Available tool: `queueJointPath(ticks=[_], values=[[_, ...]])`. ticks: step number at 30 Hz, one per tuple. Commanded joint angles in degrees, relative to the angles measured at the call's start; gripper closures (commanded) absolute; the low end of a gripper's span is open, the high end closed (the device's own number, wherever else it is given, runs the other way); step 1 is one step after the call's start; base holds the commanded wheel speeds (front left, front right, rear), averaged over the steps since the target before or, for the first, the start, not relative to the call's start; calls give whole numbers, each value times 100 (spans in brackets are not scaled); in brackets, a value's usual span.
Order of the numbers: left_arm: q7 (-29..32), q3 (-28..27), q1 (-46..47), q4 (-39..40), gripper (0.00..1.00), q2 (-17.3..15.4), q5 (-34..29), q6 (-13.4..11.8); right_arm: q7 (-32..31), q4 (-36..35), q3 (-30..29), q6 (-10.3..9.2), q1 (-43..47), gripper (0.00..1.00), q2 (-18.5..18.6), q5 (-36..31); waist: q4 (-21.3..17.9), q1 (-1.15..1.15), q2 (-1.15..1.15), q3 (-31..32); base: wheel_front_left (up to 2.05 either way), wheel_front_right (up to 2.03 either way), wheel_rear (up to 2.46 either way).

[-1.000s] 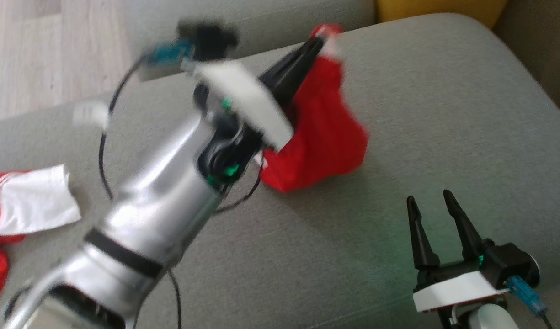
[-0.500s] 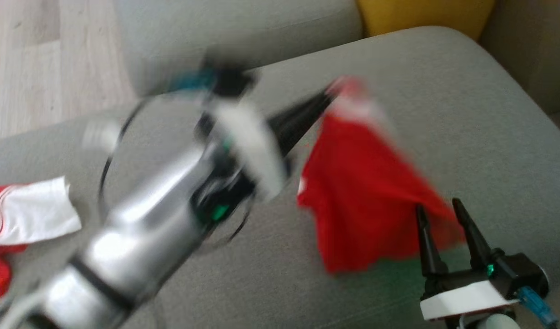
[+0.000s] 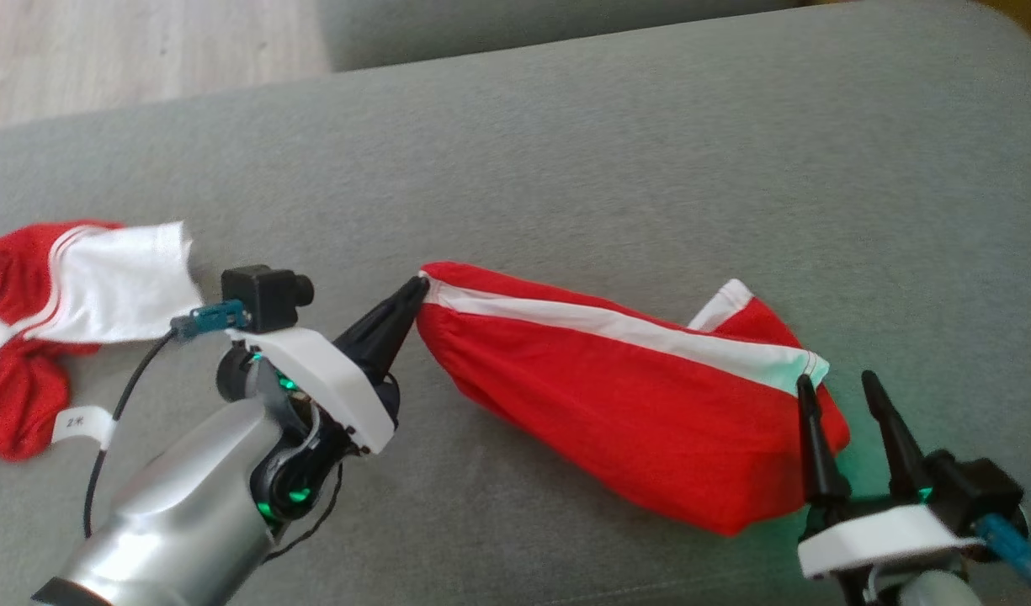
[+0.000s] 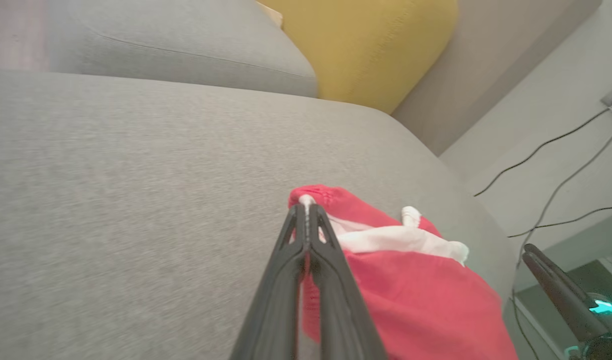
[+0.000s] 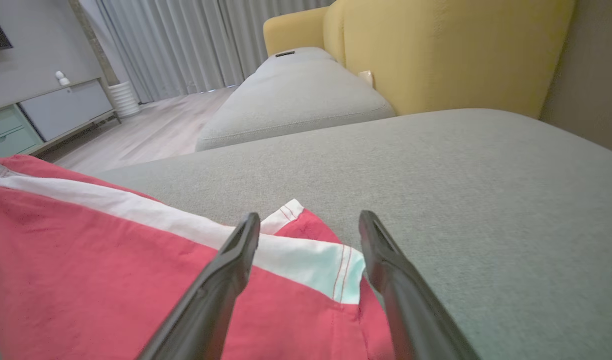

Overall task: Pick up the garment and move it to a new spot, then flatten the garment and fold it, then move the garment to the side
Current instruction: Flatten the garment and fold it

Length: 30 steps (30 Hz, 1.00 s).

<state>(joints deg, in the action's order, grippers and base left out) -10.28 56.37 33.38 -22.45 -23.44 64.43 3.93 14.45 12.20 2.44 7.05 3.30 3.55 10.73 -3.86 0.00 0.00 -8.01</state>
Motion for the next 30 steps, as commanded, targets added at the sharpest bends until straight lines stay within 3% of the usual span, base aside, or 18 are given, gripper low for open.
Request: queueJointPath(ticks=[1,9,23,24,25,26,27,28,30], values=[[-75,-282,301,108,100,-172,-48,-24,55,-147,132,44,-269,0,119,67,117,0,0,-95,0,0,0],[-253,-367,457,-222,100,-142,-180,43,55,738,480,44,-645,0,360,767,233,0,0,-158,0,0,0],[-311,-302,564,-446,100,-56,-309,101,55,2038,1667,44,-1684,0,717,2122,268,0,0,-281,0,0,0],[-312,-294,568,-460,100,-45,-315,104,55,2067,1729,44,-1721,16,753,2147,277,0,0,-282,0,0,0],[-314,-287,570,-475,100,-37,-319,107,55,2082,1763,44,-1745,24,771,2182,283,0,0,-279,0,0,0],[-316,-282,569,-491,100,-30,-322,109,55,2080,1785,44,-1759,56,781,2223,286,0,0,-274,0,0,0],[-319,-278,567,-507,100,-26,-325,111,55,2055,1802,44,-1766,69,798,2250,288,0,0,-269,0,0,0],[-322,-276,564,-524,100,-25,-327,114,55,2009,1818,44,-1767,100,824,2257,288,0,0,-260,0,0,0],[-331,-273,554,-564,100,-27,-339,118,55,1899,1821,44,-1737,100,874,2266,279,0,0,-229,0,0,0]])
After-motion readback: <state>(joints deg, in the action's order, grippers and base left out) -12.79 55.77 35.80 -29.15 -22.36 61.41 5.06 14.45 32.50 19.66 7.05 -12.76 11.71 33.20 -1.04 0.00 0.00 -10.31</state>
